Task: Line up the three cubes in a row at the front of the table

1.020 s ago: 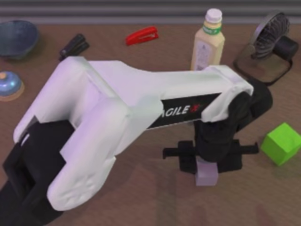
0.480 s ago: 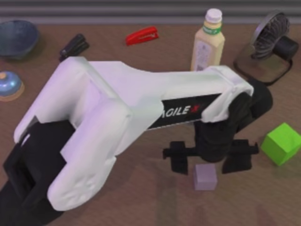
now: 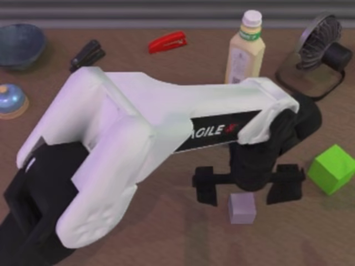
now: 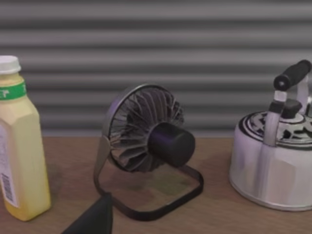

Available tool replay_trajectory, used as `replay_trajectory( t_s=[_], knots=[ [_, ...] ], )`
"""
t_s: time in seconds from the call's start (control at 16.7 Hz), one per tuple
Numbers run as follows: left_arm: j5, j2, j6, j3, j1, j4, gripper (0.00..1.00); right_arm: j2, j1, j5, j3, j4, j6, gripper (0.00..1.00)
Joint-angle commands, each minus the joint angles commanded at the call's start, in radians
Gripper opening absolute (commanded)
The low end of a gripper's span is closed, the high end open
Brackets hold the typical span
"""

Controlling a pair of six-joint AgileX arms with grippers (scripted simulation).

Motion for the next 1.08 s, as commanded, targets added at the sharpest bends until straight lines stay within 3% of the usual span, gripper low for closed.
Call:
replay_trajectory(
  t_s=[0.54,0.9,1.08],
  knots=[
    [-0.001,-0.058,-0.005,0.17,0.015,-0.231,1.0,0.0,0.0,0.0,0.0,0.0,0.0,1.0],
    [-0.001,-0.067,-0.004,0.162,0.015,-0.226,1.0,0.008,0.001,0.0,0.008,-0.005,-0.002,1.0],
    [-0.005,-0.159,0.011,0.074,0.064,-0.173,1.0,0.082,0.012,-0.002,0.077,-0.055,-0.025,1.0]
  ],
)
